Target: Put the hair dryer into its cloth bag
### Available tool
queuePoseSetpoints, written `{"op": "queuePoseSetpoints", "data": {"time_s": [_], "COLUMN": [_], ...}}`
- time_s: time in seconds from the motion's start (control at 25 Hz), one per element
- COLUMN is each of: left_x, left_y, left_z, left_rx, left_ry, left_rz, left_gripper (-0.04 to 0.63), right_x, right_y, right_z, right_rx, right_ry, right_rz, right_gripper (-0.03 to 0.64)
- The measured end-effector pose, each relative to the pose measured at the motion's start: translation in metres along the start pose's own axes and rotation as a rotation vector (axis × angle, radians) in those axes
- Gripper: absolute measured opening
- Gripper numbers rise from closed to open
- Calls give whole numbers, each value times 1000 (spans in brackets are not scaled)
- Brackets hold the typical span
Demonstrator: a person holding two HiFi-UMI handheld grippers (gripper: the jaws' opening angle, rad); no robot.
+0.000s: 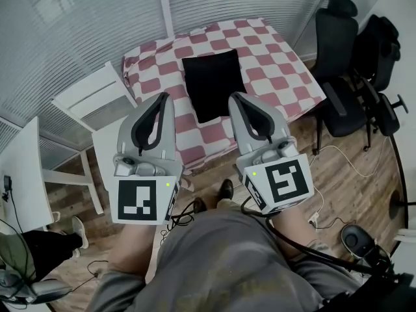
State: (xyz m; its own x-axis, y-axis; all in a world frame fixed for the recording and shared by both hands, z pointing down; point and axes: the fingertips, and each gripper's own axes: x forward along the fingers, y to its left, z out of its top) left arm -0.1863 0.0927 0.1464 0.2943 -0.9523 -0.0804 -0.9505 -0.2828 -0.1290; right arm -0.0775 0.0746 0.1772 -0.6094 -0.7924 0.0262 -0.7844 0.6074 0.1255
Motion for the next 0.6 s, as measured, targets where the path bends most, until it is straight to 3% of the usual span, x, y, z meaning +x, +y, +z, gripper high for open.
{"op": "queuePoseSetpoints", "data": {"time_s": [0.6], "left_x": [3], "left_y": [-3], "left_z": [-4], "left_rx": [-1], "left_ry": [10], "left_rz": [-42], "left_gripper": [0], "right_x": [0], "right_y": [1], "right_z": [-2], "right_rx": [1], "right_ry": [9], "right_rz": [-26], "right_gripper": [26]}}
